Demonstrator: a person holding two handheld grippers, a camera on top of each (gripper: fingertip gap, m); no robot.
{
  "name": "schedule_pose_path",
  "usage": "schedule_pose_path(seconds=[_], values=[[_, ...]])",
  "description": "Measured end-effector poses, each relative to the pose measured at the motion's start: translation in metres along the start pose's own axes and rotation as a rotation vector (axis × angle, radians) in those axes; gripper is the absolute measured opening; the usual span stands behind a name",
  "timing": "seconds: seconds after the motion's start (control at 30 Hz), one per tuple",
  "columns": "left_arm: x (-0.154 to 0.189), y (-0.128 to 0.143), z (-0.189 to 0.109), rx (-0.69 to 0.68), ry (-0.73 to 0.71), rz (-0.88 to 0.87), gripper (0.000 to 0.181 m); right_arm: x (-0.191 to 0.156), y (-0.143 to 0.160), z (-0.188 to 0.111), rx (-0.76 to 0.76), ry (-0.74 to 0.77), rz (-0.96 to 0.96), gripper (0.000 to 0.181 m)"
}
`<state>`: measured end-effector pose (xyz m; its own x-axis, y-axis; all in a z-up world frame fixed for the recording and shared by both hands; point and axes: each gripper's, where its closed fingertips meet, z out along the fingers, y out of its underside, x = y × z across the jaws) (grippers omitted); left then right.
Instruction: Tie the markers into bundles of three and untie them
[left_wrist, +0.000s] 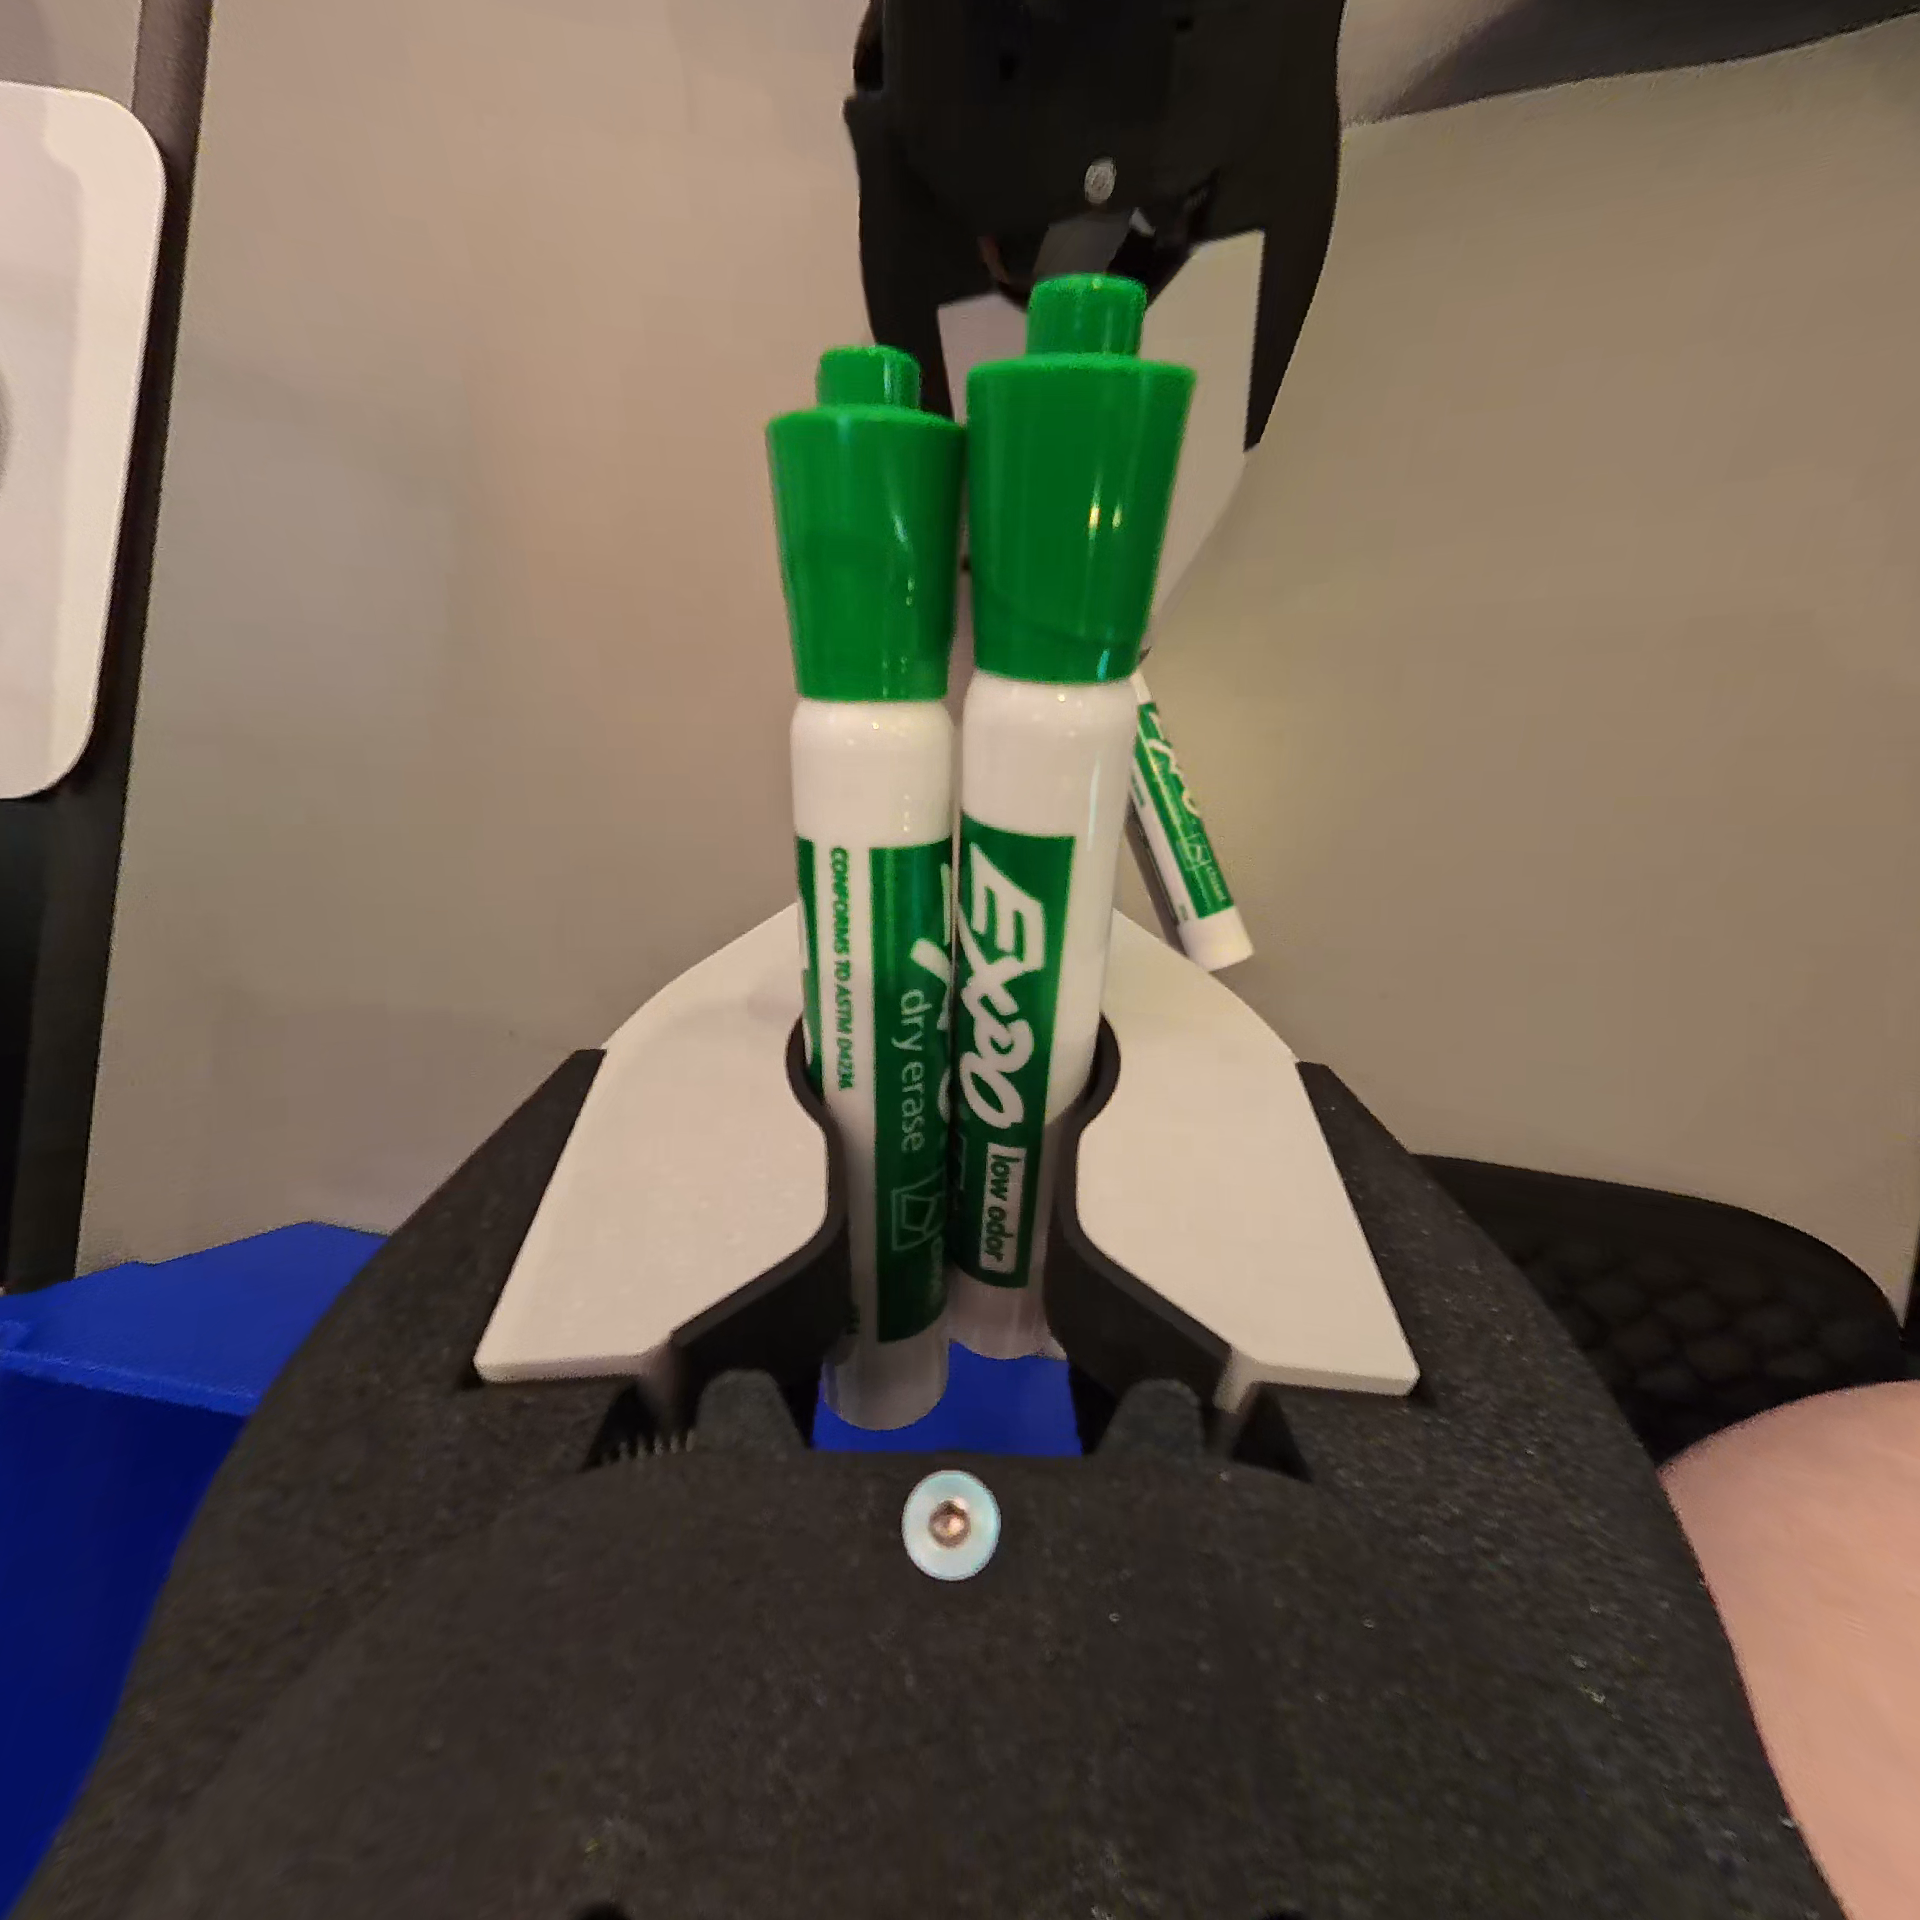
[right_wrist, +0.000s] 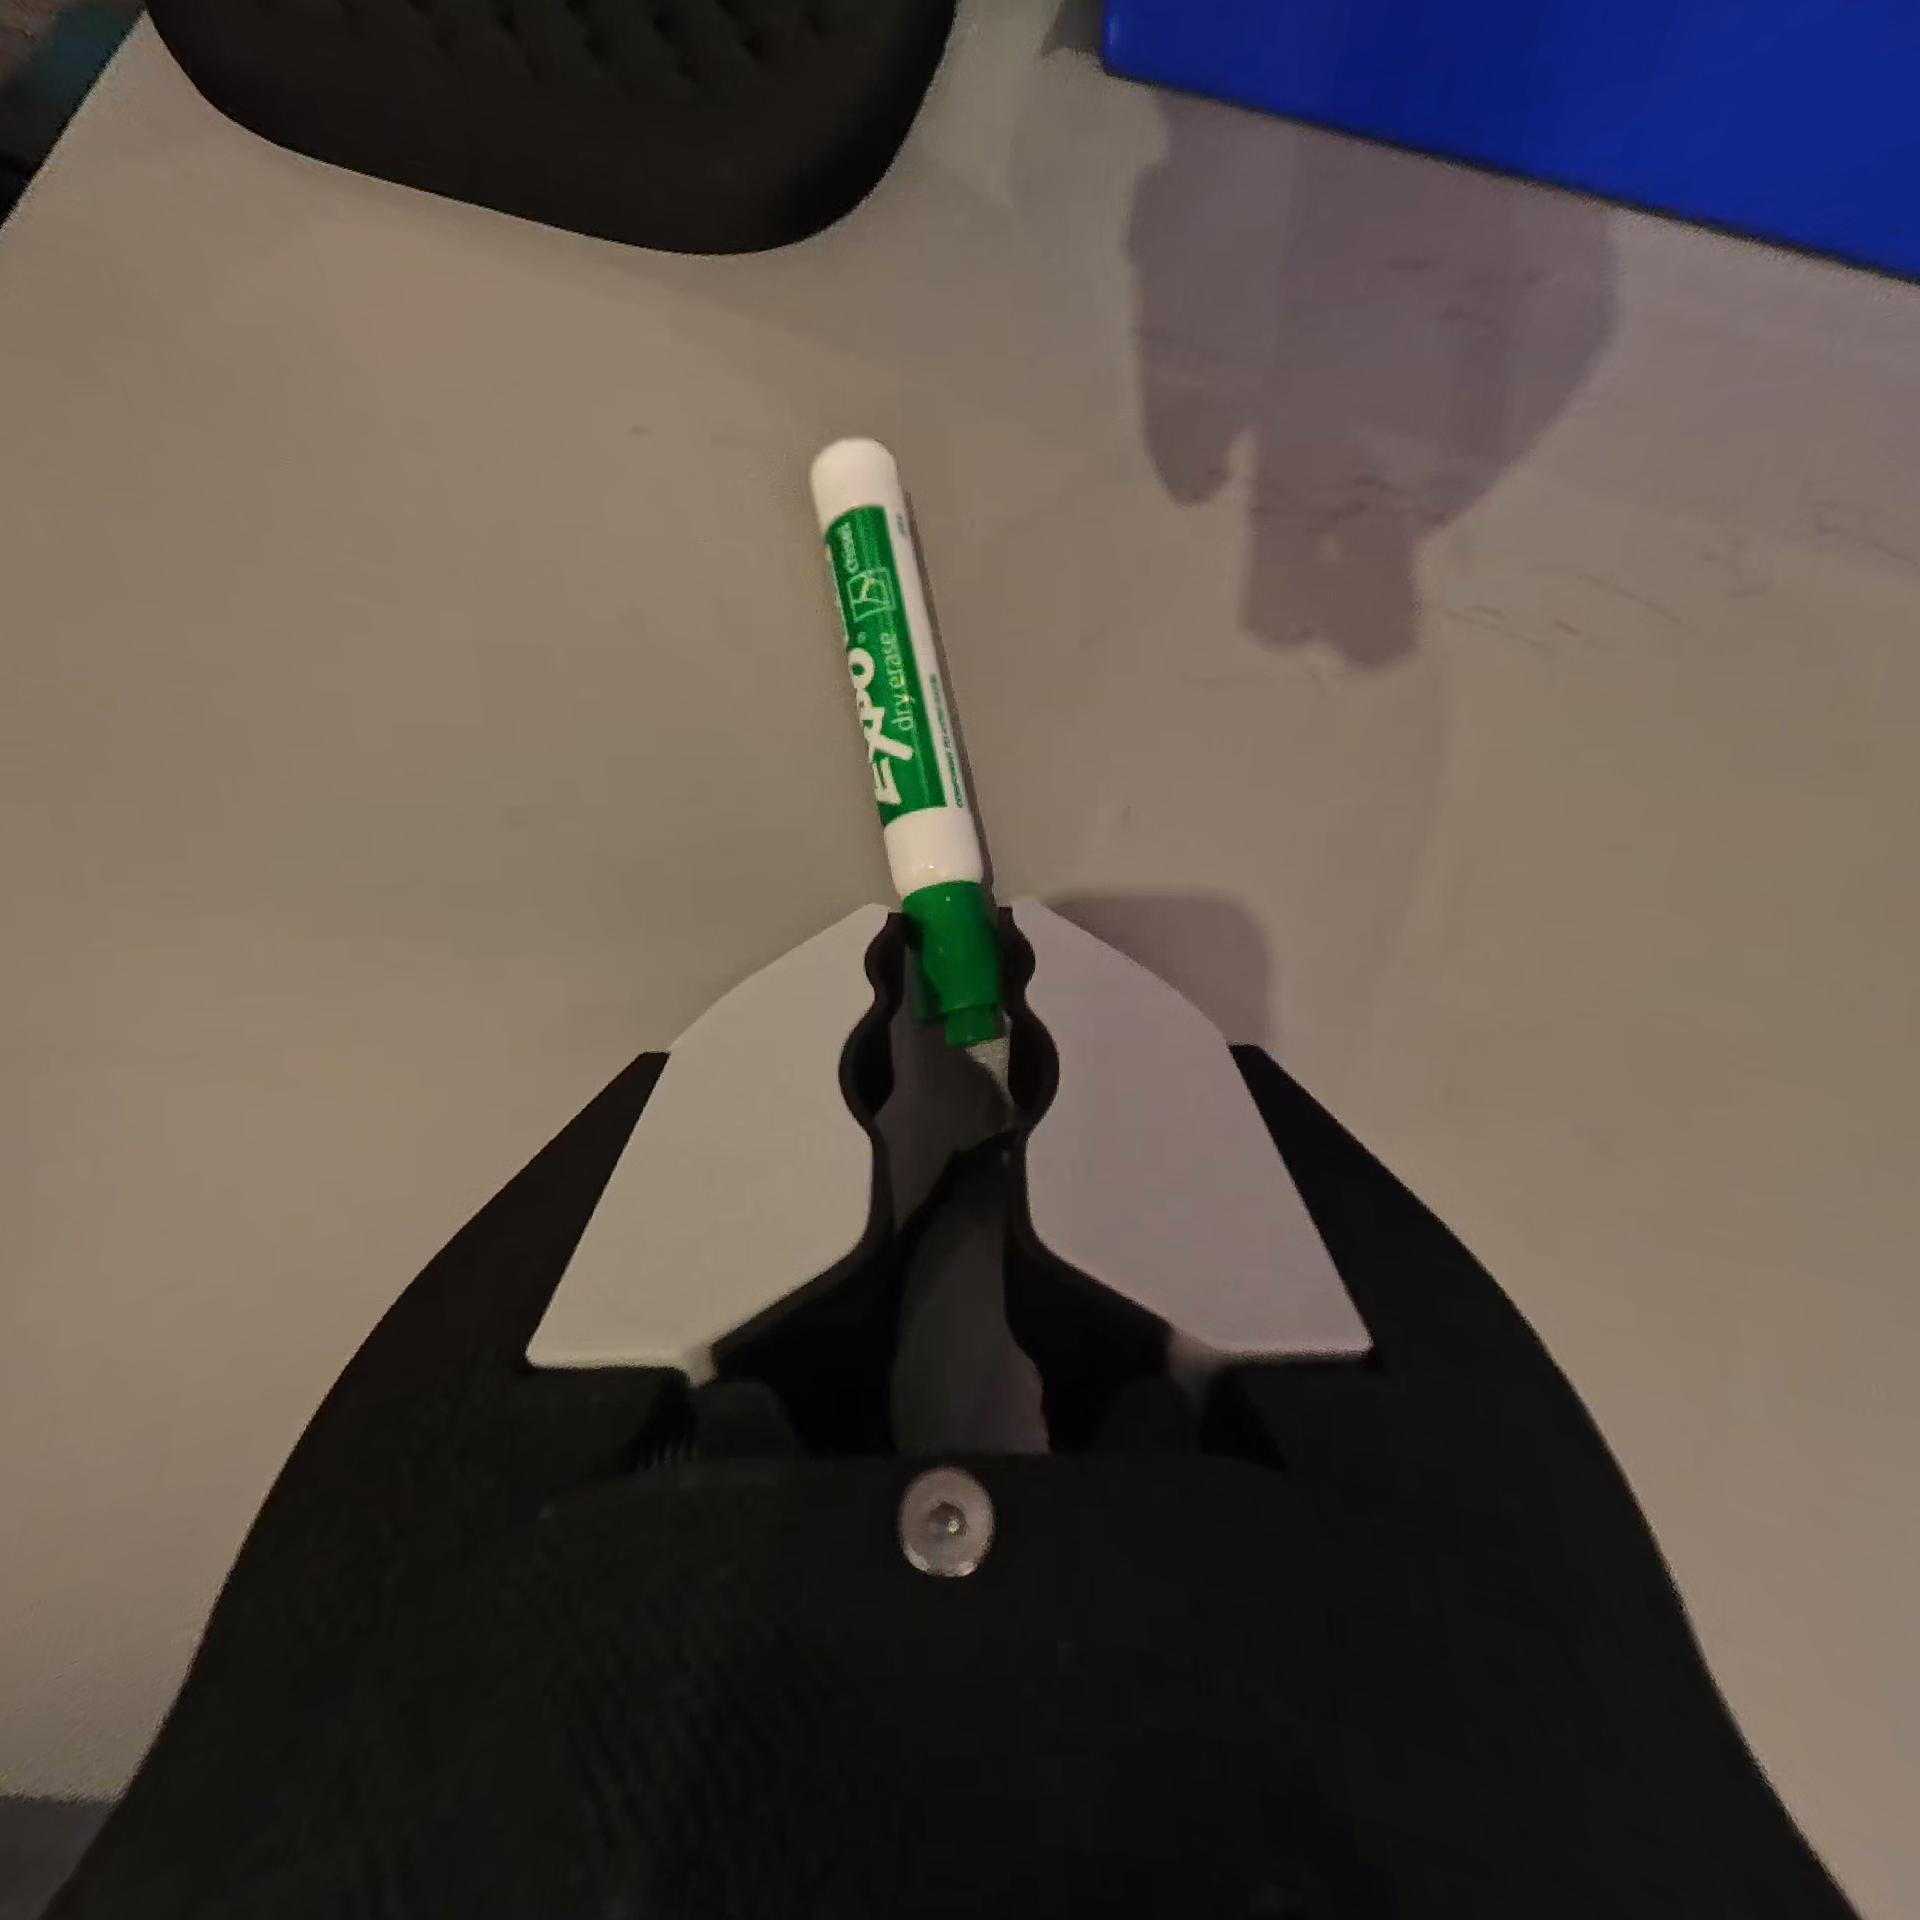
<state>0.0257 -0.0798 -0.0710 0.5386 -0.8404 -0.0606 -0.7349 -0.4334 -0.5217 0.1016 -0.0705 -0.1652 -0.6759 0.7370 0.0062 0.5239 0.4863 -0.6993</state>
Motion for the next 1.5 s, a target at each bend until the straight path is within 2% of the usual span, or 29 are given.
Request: schedule_pose_path(seconds=[0.17, 0.2, 0.33, 0.4, 0.47, 0.53, 0.6, 0.93, 1.3, 1.5], values=[[-0.005, 0.006, 0.007, -0.055, -0.018, -0.022, 0.041, -0.007, -0.020, -0.039, 0.070, 0.074, -0.052, 0.016], [-0.004, 0.005, 0.009, -0.065, -0.017, -0.025, 0.041, -0.010, -0.026, -0.050, 0.083, 0.088, -0.067, 0.001], [-0.001, 0.006, 0.020, -0.120, -0.009, -0.006, 0.041, -0.019, -0.034, -0.078, 0.085, 0.123, -0.077, 0.001], [0.001, 0.005, 0.024, -0.126, 0.004, -0.004, 0.041, -0.015, -0.016, -0.079, 0.004, 0.130, -0.026, 0.001], [0.000, 0.004, 0.025, -0.126, -0.003, -0.004, 0.042, -0.013, -0.005, -0.076, 0.021, 0.113, 0.026, 0.002], [0.000, 0.004, 0.024, -0.122, -0.001, -0.004, 0.041, -0.009, 0.008, -0.071, 0.010, 0.108, 0.066, 0.015], [-0.002, 0.005, 0.023, -0.117, -0.005, -0.009, 0.041, -0.012, 0.019, -0.067, -0.027, 0.087, 0.082, 0.018], [-0.001, -0.004, 0.024, -0.060, 0.010, 0.007, 0.041, -0.020, 0.036, -0.050, -0.098, 0.057, 0.102, 0.023], [0.028, -0.022, 0.040, 0.003, 0.120, 0.222, 0.041, -0.008, 0.047, -0.044, -0.141, 0.125, 0.076, 0.025], [0.046, -0.031, 0.040, 0.076, 0.173, 0.346, 0.041, -0.010, 0.057, -0.037, -0.147, 0.083, 0.135, 0.020]])
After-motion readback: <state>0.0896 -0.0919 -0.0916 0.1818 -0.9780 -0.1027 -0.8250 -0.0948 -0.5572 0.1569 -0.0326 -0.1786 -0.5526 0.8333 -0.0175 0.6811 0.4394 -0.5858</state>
